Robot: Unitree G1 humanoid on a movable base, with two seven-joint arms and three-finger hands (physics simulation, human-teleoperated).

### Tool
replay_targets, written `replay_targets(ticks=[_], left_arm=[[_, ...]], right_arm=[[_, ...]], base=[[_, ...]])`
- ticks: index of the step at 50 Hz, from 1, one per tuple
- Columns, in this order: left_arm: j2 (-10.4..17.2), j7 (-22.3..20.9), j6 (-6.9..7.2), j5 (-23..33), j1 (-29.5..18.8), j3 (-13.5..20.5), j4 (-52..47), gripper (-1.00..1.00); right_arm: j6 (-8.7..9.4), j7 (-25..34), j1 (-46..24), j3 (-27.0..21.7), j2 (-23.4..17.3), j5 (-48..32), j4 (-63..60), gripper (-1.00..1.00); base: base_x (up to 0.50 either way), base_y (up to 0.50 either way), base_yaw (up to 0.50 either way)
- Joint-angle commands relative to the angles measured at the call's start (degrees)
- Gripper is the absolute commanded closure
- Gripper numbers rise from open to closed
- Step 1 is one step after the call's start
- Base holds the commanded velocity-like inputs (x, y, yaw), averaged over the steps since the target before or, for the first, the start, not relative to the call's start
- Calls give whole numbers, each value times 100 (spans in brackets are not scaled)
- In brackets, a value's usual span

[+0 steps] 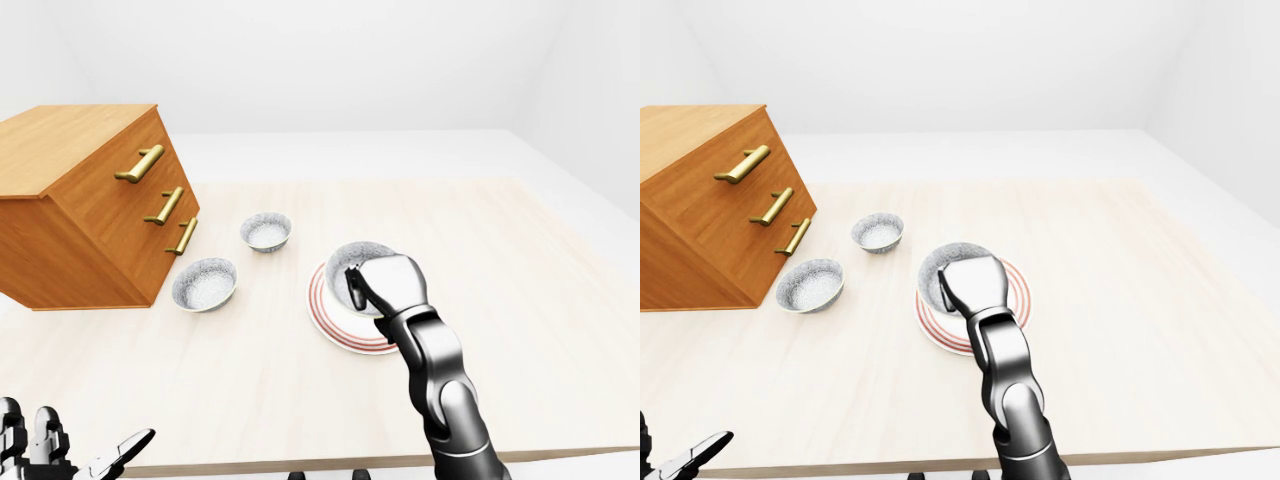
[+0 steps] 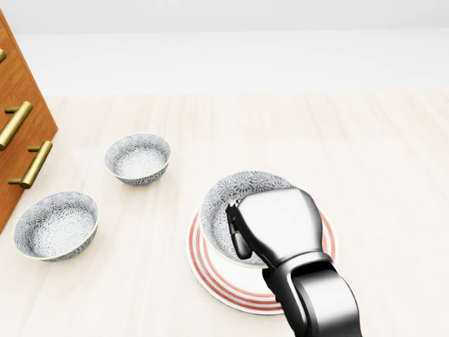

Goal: Put the bowl at the front on the plate.

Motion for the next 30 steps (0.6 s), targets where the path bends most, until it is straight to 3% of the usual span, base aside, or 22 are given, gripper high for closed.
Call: replay_targets(ticks=[1, 14, 22, 30], left_arm=[[-8, -9, 0, 4, -2, 10, -12, -100], [-30, -16, 0, 14, 15, 29, -105, -100], [-40, -24, 0, 30, 3, 43, -95, -100], [-58, -77, 0, -7, 20, 67, -127, -100]], right_arm=[[-13, -116, -12, 11, 8, 44, -25, 100], [10, 69, -48, -37, -15, -55, 44, 100], [135, -3, 20, -25, -15, -179, 167, 100], [139, -257, -7, -94, -39, -73, 466, 100]], base=[[0, 0, 0], [0, 0, 0], [0, 0, 0], [0, 0, 0]])
